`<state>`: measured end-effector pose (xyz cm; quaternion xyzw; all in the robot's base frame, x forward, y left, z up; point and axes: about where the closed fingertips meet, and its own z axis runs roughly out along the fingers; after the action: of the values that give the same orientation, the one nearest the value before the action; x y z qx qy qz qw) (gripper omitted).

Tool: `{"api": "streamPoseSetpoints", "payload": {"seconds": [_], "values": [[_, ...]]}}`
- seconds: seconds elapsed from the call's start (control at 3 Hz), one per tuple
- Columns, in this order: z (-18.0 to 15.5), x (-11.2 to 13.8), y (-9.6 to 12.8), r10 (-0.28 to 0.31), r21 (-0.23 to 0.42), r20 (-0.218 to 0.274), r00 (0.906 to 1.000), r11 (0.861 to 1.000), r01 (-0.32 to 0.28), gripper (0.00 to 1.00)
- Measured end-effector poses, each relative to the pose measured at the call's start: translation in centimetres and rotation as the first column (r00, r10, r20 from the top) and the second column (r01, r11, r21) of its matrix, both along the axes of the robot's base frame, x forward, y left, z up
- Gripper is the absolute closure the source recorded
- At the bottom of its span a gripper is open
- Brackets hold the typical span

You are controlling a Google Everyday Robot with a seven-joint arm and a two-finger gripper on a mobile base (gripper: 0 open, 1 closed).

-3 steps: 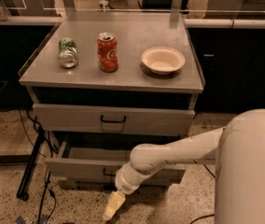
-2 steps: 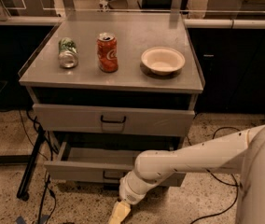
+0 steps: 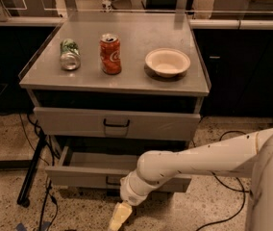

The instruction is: Open middle drawer

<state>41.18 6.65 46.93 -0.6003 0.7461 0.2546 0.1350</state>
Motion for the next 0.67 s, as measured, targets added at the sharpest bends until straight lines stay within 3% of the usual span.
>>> {"api": "streamPoseSetpoints", "payload": {"seconds": [0.67], "values": [[-0.9,1.4,0.8,0.009,0.015,0.024,0.9997,1.0,-0.01,0.0]]}}
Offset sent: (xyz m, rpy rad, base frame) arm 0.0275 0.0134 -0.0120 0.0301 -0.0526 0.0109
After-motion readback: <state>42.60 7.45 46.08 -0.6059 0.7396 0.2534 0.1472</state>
